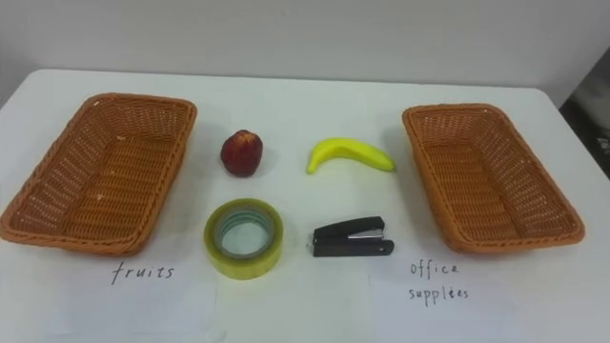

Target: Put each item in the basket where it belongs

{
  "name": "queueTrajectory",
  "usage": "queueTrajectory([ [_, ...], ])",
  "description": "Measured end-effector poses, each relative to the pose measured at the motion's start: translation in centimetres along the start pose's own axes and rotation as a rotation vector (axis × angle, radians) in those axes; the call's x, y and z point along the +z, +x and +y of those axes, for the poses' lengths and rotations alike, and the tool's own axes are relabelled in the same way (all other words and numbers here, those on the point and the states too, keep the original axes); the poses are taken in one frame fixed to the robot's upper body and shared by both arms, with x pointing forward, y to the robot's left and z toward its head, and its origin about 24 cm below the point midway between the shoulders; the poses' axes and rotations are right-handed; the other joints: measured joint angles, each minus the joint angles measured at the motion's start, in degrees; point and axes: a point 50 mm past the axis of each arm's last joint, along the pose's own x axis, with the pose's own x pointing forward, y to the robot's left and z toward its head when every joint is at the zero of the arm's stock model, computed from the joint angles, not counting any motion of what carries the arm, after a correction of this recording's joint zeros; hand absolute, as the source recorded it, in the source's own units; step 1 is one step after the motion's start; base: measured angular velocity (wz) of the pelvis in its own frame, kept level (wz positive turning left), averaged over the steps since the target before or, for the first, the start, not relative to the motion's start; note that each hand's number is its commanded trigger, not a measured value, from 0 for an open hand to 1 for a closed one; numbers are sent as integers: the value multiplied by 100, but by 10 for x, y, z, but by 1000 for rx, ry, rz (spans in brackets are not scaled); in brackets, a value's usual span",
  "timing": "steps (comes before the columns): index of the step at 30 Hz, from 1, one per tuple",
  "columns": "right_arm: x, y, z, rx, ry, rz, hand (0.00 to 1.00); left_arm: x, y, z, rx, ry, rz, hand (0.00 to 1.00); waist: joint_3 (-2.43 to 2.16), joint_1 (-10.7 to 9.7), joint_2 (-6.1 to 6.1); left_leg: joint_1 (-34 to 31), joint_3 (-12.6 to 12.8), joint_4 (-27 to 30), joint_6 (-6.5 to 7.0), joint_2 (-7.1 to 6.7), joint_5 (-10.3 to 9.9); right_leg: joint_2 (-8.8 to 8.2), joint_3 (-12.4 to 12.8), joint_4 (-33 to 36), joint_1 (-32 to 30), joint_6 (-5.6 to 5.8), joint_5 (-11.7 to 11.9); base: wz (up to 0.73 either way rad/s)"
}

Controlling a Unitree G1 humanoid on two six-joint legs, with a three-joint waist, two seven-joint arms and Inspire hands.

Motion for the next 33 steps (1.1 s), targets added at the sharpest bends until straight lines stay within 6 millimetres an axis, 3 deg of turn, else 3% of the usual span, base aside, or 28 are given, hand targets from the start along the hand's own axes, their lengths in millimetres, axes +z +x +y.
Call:
queueTrajectory([
  [11, 0, -1, -4, -54, 23, -19, 0, -3, 0, 0, 2, 0, -4, 0, 29, -7, -3, 5, -13, -19, 0, 0, 0, 5, 8, 10, -6, 0, 0, 0],
  [19, -6, -3, -15, -124, 109, -22, 0, -10, -1, 1, 4, 3, 12, 0, 26, -21, 16, 43, 65, -20, 0, 6, -1, 10, 46, 13, -9, 0, 0, -2],
  [33, -10, -11, -42, -314, 480, -74, 0, -10, 1, 16, 107, -91, 27, 0, 15, -258, 81, 121, 167, -98, 3, 13, -2, 14, 138, 104, -76, 0, -2, -4],
])
